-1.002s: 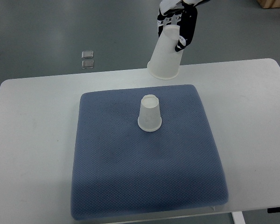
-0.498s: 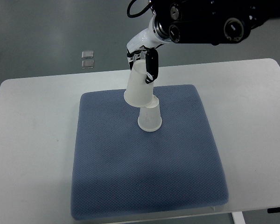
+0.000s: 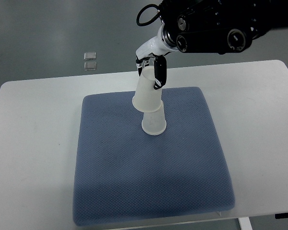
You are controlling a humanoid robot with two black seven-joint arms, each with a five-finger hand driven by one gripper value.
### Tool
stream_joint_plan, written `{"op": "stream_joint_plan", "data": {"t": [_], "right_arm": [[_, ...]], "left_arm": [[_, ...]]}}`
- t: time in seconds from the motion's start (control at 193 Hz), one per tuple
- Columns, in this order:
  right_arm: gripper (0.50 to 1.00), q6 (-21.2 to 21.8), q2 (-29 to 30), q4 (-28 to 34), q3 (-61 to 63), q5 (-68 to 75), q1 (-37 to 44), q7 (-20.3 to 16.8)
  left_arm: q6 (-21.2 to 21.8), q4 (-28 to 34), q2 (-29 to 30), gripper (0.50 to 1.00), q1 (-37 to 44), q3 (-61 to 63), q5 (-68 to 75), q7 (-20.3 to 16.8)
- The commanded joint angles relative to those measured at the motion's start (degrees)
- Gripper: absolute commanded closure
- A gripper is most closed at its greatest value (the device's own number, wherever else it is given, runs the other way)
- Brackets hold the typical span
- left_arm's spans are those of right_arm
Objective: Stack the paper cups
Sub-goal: 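Lower the held cup down over the inverted cup on the mat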
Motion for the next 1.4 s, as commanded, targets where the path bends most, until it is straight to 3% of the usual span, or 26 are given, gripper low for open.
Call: {"op": "stream_joint_plan", "data": {"t": [0.0,0.94,1.147,1.396], "right_arm": [[0.846,-0.04,0.00,-0.12,-1.06,-0.07,-0.20,0.00],[0.828,-1.88,0.00,-0.12,-1.68,0.19,-1.43,0.00],[0.785,-1.88,0.00,-0.12,-1.68,0.28,-1.96,0.00],[0.769,-2.94,0.00,-0.12,-1.59,0.28,-3.01,0.00]], "left_arm": [[0.00,0.00,0.00,0.500,0.01,0.00,-0.01,0.01],[0.00,0.00,0.00,0.500,0.01,0.00,-0.01,0.01],[0.00,0.00,0.00,0.500,0.01,0.00,-0.01,0.01],[0.00,0.00,0.00,0.500,0.01,0.00,-0.01,-0.08]]}}
